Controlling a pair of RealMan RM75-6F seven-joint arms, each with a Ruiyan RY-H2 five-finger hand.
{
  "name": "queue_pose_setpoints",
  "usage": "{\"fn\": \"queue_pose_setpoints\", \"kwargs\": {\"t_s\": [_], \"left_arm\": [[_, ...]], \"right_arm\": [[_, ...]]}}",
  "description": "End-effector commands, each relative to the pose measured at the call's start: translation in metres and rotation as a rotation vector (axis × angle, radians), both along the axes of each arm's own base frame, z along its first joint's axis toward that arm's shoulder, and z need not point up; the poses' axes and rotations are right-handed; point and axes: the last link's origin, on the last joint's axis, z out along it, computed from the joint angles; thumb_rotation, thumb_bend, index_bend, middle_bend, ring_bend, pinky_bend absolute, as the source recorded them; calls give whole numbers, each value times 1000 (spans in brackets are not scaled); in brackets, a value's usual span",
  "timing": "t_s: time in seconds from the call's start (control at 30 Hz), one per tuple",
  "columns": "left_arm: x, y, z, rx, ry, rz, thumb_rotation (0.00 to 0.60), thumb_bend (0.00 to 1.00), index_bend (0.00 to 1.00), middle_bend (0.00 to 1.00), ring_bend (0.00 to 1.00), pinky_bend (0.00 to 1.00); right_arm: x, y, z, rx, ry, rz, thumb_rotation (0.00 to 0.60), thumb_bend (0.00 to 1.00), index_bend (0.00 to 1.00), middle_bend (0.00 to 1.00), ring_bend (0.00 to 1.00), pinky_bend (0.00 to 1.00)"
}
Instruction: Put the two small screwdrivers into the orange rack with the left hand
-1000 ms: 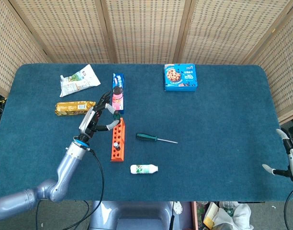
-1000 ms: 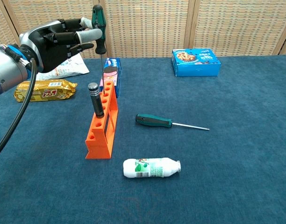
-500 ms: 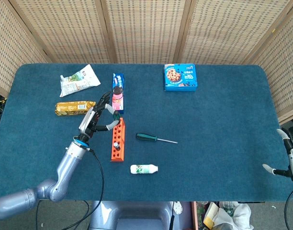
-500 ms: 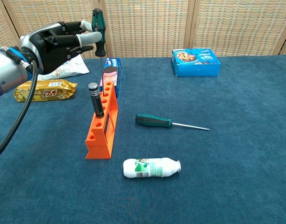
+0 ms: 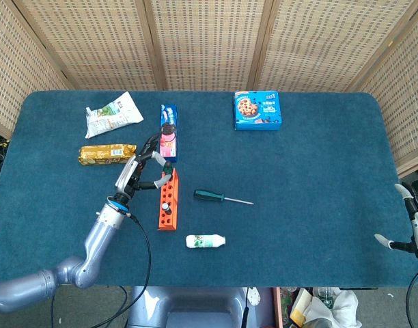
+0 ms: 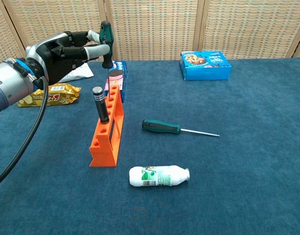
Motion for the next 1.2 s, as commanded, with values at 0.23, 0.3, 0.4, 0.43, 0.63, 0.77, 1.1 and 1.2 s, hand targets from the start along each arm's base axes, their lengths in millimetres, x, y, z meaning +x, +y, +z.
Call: {"fn": "queue_pose_setpoints", "kwargs": {"t_s": [0.23, 0.3, 0.4, 0.43, 0.63, 0.77, 1.1, 1.2], "left_arm": [[-9, -1, -15, -21, 24, 21, 600, 555, 666, 0, 0, 0], [-11, -1, -17, -18, 37, 21, 600, 556, 666, 0, 0, 0], [-13, -2, -19, -16, 59, 16, 600, 555, 666, 0, 0, 0], [-13, -2, -19, -15, 65, 12, 600, 555, 666, 0, 0, 0], [-15, -4, -21, -12, 113, -6, 600, 555, 666, 0, 0, 0], [-17, -5, -22, -15, 128, -6, 600, 555, 666, 0, 0, 0], [-24, -5, -23, -24, 143, 6, 600, 559, 666, 0, 0, 0], [-25, -5, -24, -23, 150, 6, 600, 586, 666, 0, 0, 0]], "right_arm": [[-1, -1, 0, 2, -1, -3, 600, 0, 0, 0, 0, 0], [-1, -1, 0, 2, -2, -3, 600, 0, 0, 0, 0, 0], [-1, -1, 0, 2, -3, -4, 600, 0, 0, 0, 0, 0], [-1, -1, 0, 1, -3, -4, 600, 0, 0, 0, 0, 0], [0, 0, 1, 0, -5, -1, 600, 0, 0, 0, 0, 0], [0, 0, 1, 1, -4, 0, 600, 0, 0, 0, 0, 0], [0, 0, 0, 3, -2, 0, 600, 0, 0, 0, 0, 0], [0, 0, 0, 4, -1, 0, 600, 0, 0, 0, 0, 0]]}}
